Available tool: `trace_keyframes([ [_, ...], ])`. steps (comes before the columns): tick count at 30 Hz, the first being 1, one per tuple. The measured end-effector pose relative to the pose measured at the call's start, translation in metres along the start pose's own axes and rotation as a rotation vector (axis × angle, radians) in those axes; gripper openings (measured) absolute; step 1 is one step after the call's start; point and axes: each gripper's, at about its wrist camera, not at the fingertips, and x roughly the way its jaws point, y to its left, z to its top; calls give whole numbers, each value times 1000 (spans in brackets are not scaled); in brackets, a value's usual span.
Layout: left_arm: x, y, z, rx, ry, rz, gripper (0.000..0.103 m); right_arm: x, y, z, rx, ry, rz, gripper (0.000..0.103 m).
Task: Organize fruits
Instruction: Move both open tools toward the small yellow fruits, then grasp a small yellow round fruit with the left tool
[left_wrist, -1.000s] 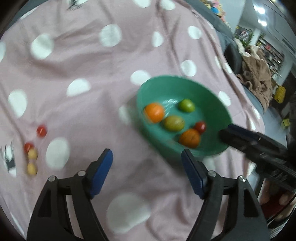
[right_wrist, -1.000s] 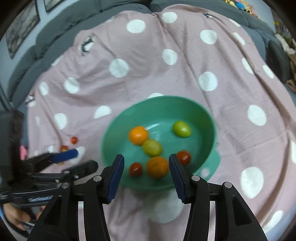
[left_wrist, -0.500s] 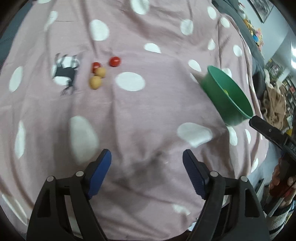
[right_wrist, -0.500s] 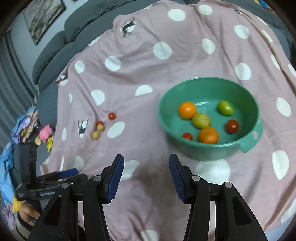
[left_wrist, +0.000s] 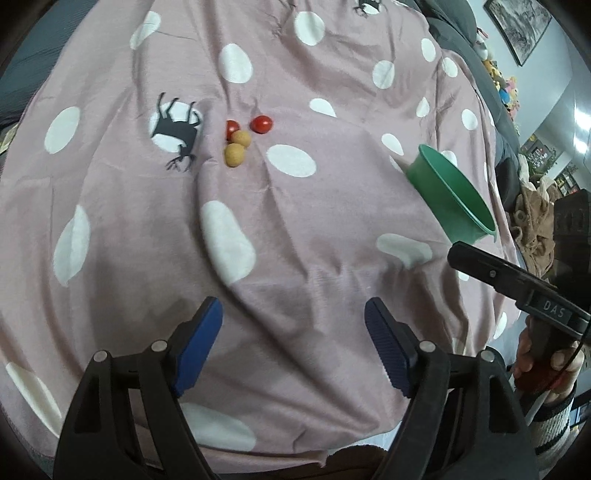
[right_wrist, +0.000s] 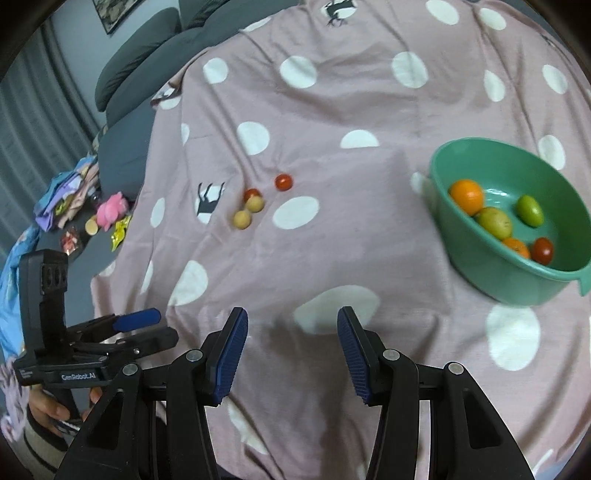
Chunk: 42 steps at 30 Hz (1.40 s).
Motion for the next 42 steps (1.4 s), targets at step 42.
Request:
trace_keyframes([
  [42,131,17,149,278,108,187,43,110,-11,97,-62,47,151,51],
])
